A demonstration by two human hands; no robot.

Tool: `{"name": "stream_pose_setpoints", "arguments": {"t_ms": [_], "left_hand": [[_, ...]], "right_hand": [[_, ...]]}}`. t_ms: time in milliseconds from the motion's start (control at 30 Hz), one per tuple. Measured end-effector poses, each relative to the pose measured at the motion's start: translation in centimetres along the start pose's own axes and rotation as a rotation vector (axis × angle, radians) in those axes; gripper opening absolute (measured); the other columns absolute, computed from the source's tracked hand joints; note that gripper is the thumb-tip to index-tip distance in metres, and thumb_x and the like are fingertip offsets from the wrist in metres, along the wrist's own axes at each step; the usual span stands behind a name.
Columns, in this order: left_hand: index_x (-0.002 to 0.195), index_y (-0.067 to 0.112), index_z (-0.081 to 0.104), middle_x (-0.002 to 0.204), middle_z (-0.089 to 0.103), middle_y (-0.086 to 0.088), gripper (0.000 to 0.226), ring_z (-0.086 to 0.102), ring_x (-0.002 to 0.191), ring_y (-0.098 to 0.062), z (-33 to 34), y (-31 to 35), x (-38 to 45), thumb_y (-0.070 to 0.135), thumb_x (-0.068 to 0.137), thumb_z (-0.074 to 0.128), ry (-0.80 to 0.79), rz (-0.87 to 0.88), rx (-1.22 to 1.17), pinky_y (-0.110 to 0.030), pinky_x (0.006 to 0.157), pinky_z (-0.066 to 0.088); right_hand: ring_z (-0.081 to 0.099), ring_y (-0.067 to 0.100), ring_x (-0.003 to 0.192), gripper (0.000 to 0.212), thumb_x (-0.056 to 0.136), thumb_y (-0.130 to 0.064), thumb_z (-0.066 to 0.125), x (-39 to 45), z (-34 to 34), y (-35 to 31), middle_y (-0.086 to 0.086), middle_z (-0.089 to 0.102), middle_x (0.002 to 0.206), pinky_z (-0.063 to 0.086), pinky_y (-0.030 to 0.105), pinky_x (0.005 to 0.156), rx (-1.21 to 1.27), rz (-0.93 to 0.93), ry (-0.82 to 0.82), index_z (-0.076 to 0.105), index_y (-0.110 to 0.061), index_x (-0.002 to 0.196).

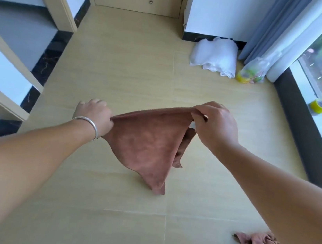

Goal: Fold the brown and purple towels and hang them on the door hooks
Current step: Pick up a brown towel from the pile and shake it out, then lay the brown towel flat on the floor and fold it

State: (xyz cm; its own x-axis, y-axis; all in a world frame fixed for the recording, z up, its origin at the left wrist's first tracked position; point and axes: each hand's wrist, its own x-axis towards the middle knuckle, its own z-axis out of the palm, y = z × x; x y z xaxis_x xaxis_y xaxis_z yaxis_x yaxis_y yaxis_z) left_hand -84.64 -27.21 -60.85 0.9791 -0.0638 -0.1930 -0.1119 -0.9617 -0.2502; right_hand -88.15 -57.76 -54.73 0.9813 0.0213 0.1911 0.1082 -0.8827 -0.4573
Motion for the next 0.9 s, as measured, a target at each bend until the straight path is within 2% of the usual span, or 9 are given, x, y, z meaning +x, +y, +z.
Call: {"name": "stream_pose_setpoints", "arguments": {"t_ms": [167, 233, 300, 433, 500, 633, 767, 900], "left_hand": [[0.092, 0.015, 0.067, 0.101, 0.060, -0.008, 0.026, 0.055, 0.096, -0.032, -3.6, -6.3, 0.6, 0.026, 0.096, 0.044, 0.280, -0.069, -0.153, -0.036, 0.075, 0.041], [0.086, 0.012, 0.068, 0.095, 0.061, -0.009, 0.024, 0.056, 0.089, -0.033, -3.9, -7.8, -0.3, 0.024, 0.095, 0.049, 0.383, -0.028, -0.213, -0.038, 0.071, 0.044], [0.083, 0.012, 0.070, 0.091, 0.063, -0.007, 0.019, 0.056, 0.085, -0.032, -3.1, -8.5, -2.2, 0.020, 0.092, 0.055, 0.415, 0.014, -0.277, -0.039, 0.068, 0.045], [0.075, 0.016, 0.073, 0.078, 0.065, 0.000, 0.005, 0.060, 0.072, -0.029, 0.9, -7.7, -8.7, 0.013, 0.078, 0.076, 0.390, 0.117, -0.323, -0.034, 0.058, 0.047], [0.069, 0.017, 0.074, 0.074, 0.066, 0.003, 0.019, 0.063, 0.065, -0.026, 3.9, -6.7, -12.5, 0.005, 0.062, 0.087, 0.367, 0.193, -0.325, -0.031, 0.056, 0.048], [0.063, 0.021, 0.073, 0.071, 0.068, 0.007, 0.036, 0.069, 0.069, -0.017, 11.5, -3.7, -19.8, 0.005, 0.039, 0.095, 0.251, 0.243, -0.312, -0.041, 0.072, 0.057], [0.059, 0.025, 0.072, 0.070, 0.068, 0.010, 0.039, 0.070, 0.072, -0.013, 19.2, -1.2, -25.3, 0.010, 0.033, 0.097, 0.108, 0.237, -0.296, -0.044, 0.072, 0.057], [0.057, 0.027, 0.071, 0.068, 0.067, 0.011, 0.039, 0.069, 0.067, -0.013, 26.6, 0.6, -29.9, 0.010, 0.032, 0.097, -0.034, 0.234, -0.292, -0.043, 0.072, 0.057]], "right_hand": [[0.055, 0.020, 0.099, 0.022, 0.095, -0.027, 0.052, 3.7, -1.4, -2.5, -0.004, 0.065, 0.103, 0.036, 0.027, 0.073, 0.003, 0.008, 0.076, 0.074, -0.022, 0.097], [0.055, 0.020, 0.096, 0.023, 0.096, -0.026, 0.051, 3.4, -1.5, -2.4, -0.004, 0.065, 0.100, 0.035, 0.028, 0.071, -0.005, -0.004, 0.048, 0.073, -0.020, 0.092], [0.055, 0.020, 0.096, 0.022, 0.096, -0.023, 0.053, 1.9, -1.1, -1.6, -0.004, 0.065, 0.096, 0.037, 0.030, 0.069, -0.027, -0.042, -0.018, 0.073, -0.019, 0.089], [0.056, 0.021, 0.097, 0.017, 0.094, -0.023, 0.059, -4.0, 1.3, 1.0, -0.004, 0.069, 0.094, 0.038, 0.029, 0.068, -0.093, -0.094, -0.177, 0.075, -0.021, 0.092], [0.057, 0.022, 0.097, 0.017, 0.094, -0.026, 0.060, -8.0, 3.1, 2.8, -0.003, 0.069, 0.093, 0.041, 0.031, 0.070, -0.130, -0.091, -0.295, 0.075, -0.020, 0.092], [0.059, 0.022, 0.098, 0.014, 0.093, -0.023, 0.061, -17.3, 7.7, 6.0, -0.005, 0.070, 0.093, 0.046, 0.034, 0.076, -0.143, -0.074, -0.485, 0.075, -0.022, 0.092], [0.057, 0.022, 0.100, 0.020, 0.093, -0.019, 0.056, -25.9, 12.9, 8.4, -0.005, 0.070, 0.095, 0.042, 0.032, 0.077, -0.135, -0.038, -0.600, 0.073, -0.026, 0.098], [0.058, 0.025, 0.096, 0.018, 0.092, -0.020, 0.057, -33.4, 17.8, 10.2, -0.002, 0.069, 0.089, 0.042, 0.033, 0.074, -0.109, 0.011, -0.699, 0.073, -0.026, 0.098]]}}
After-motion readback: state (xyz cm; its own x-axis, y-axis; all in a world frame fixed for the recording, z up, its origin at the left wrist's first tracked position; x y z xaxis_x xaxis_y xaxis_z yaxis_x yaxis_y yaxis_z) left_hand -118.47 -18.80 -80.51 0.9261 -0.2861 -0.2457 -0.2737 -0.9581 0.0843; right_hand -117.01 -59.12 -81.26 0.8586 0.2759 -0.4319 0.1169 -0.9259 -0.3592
